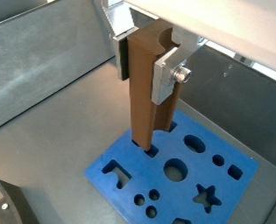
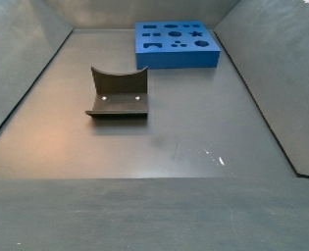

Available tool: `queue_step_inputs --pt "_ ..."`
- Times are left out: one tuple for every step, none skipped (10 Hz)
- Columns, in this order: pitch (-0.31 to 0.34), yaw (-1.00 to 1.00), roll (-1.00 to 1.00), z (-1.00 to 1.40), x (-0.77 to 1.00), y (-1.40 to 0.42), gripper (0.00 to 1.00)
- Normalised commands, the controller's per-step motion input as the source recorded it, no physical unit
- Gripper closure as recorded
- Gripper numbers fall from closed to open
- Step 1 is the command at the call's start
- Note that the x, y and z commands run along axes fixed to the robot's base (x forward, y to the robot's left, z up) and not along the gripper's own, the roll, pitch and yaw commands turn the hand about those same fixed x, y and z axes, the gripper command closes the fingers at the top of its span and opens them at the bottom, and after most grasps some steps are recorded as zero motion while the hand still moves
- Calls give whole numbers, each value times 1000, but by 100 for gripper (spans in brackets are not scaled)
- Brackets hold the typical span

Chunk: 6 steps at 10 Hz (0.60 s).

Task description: Insert the arch object.

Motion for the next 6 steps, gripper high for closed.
queue_step_inputs --pt "-110 -214 -21 0 -326 0 100" --pt "-93 -1000 -30 -237 0 0 100" --pt "-26 -1000 0 -377 0 0 100" --pt "-10 -1000 0 -411 0 0 100" --pt "-29 -1000 0 -434 17 0 100" --pt "-53 -843 -3 -354 320 126 100"
